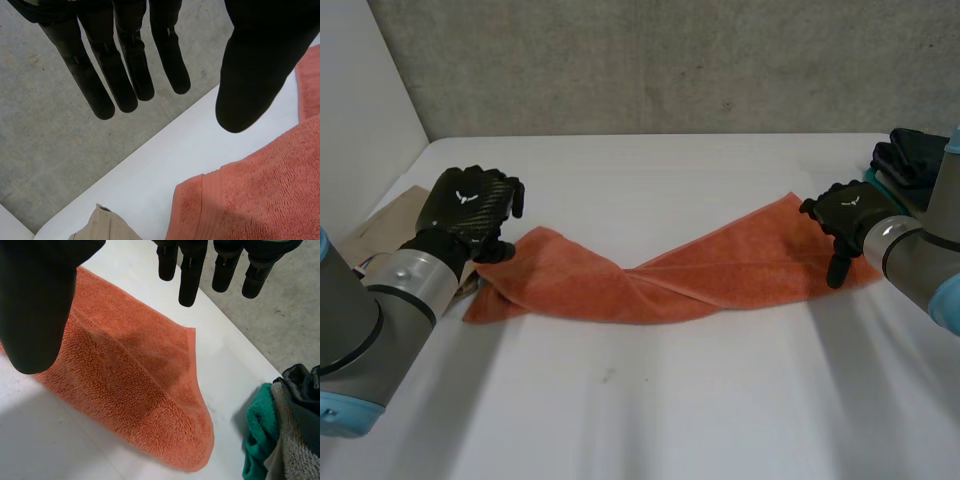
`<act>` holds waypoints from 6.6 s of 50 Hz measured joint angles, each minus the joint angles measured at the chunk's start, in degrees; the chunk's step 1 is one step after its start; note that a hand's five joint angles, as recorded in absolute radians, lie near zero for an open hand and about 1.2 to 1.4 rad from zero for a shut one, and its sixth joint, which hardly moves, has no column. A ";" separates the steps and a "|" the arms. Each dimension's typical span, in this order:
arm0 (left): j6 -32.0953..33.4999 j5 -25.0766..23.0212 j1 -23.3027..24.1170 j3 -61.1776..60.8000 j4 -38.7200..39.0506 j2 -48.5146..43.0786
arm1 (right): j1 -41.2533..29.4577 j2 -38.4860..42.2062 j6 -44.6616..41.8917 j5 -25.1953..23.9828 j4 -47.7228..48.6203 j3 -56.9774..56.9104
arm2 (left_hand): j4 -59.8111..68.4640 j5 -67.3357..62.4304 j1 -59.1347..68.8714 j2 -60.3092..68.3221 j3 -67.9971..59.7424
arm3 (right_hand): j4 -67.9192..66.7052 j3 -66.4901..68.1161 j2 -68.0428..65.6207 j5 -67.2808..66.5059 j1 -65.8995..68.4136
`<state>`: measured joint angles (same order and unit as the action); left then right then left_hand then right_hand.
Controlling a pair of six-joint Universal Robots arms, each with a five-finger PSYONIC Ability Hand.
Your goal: Fold the laundry.
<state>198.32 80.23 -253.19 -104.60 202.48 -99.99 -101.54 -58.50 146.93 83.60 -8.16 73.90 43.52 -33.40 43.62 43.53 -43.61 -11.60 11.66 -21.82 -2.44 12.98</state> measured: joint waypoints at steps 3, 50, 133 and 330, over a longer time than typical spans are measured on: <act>0.33 0.03 -0.44 -0.14 0.01 -0.22 | 0.21 -0.14 -0.07 -0.09 -0.25 0.32 | -6.28 6.27 -6.67 -6.19 5.97 | 0.00 0.00 0.00 0.00 0.00; 9.02 -8.41 -5.76 8.77 -0.99 -19.67 | 1.60 3.32 -5.21 -3.30 11.26 11.20 | 25.13 -22.59 21.73 24.89 -24.50 | -56.40 55.82 -43.93 -55.68 21.06; -3.37 0.01 1.32 9.14 -26.07 21.05 | 3.43 -16.17 6.26 -16.94 -9.15 -3.90 | 25.20 -22.60 21.73 25.07 -24.55 | -56.81 56.17 -45.36 -54.59 48.40; -13.67 4.96 2.74 3.61 -12.95 -12.62 | 11.67 -5.83 -4.55 -17.27 -8.46 14.27 | -5.30 5.33 -3.48 -5.01 5.22 | -16.05 16.21 -6.11 -14.17 15.08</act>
<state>184.65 85.19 -250.45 -100.99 189.53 -112.61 -89.88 -64.32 142.37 66.33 -16.62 88.17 38.22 -28.08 40.14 38.51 -38.39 -27.65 27.86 -27.93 -16.61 28.06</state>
